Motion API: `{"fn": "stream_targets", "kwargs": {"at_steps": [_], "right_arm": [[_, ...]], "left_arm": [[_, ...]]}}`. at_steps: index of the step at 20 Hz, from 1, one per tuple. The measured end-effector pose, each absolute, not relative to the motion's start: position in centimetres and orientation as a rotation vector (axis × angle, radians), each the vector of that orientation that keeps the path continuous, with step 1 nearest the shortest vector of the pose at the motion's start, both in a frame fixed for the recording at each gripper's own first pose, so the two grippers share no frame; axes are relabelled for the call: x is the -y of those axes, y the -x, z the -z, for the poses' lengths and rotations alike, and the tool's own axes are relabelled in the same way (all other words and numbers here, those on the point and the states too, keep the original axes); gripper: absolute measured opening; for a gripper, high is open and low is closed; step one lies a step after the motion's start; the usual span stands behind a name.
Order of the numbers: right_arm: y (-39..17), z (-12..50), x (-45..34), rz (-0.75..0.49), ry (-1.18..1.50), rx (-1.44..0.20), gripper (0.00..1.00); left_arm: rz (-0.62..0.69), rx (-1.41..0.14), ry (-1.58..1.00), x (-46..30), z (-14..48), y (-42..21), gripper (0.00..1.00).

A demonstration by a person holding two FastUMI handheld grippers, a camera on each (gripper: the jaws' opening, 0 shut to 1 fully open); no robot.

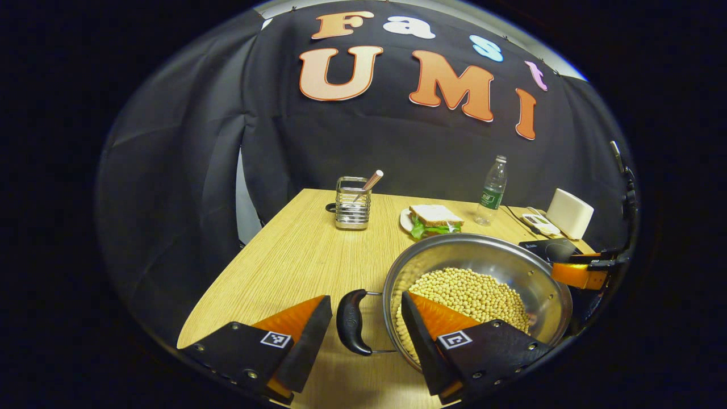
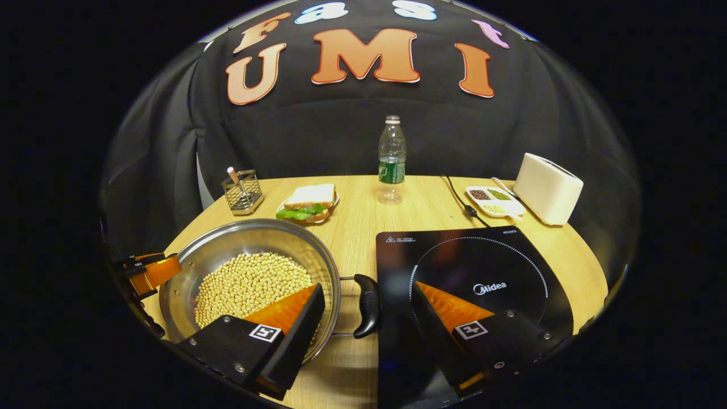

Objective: First push the handle of the pot to place it horizontally, then grasp the pot with both hands and set it on the induction cooktop.

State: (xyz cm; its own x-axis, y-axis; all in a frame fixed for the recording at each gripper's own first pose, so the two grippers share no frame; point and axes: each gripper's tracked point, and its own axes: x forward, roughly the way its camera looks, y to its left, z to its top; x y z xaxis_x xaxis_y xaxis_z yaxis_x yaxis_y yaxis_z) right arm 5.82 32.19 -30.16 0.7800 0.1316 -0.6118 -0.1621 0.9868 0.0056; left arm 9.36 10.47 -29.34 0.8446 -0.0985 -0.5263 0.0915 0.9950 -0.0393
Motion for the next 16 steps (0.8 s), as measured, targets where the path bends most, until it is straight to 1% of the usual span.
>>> {"fn": "stream_targets", "kwargs": {"at_steps": [2,4,7,8,9,10,11,12,13,14,15,16], "right_arm": [[-6.0,30.9,-32.5,-0.159,0.040,-0.684,0.95],[-6.0,31.2,-32.4,-0.147,0.037,-0.700,0.93],[-6.5,31.5,-32.3,-0.134,0.028,-0.705,0.90],[-6.4,31.6,-32.3,-0.129,0.027,-0.709,0.88],[-6.5,31.5,-32.3,-0.129,0.027,-0.705,0.84],[-6.4,31.6,-32.5,-0.138,0.030,-0.704,0.81],[-6.4,31.7,-32.8,-0.138,0.040,-0.702,0.73],[-6.4,31.5,-32.7,-0.133,0.058,-0.687,0.67],[-6.5,31.3,-32.7,-0.134,0.075,-0.673,0.63],[-6.6,31.3,-32.9,-0.141,0.073,-0.655,0.62],[-6.7,31.3,-33.0,-0.149,0.055,-0.662,0.56],[-6.7,31.4,-33.1,-0.152,0.025,-0.671,0.53]], "left_arm": [[0.118,-0.570,0.022,-10.2,29.6,-9.4,0.77],[0.122,-0.582,0.005,-10.4,29.9,-9.4,0.80],[0.114,-0.587,0.004,-10.9,29.7,-9.7,0.51],[0.120,-0.594,0.001,-11.0,30.0,-9.5,0.57],[0.125,-0.620,-0.005,-10.9,30.4,-9.1,0.53],[0.128,-0.648,-0.005,-11.0,31.0,-8.6,0.52],[0.124,-0.626,0.015,-11.0,30.6,-9.0,0.51],[0.122,-0.628,0.027,-11.0,30.6,-8.9,0.53],[0.114,-0.622,0.037,-10.9,30.4,-8.8,0.47],[0.102,-0.616,0.044,-11.1,30.2,-8.9,0.46],[0.091,-0.604,0.051,-11.2,30.1,-9.1,0.40],[0.087,-0.599,0.061,-11.2,30.0,-8.9,0.38]]}}
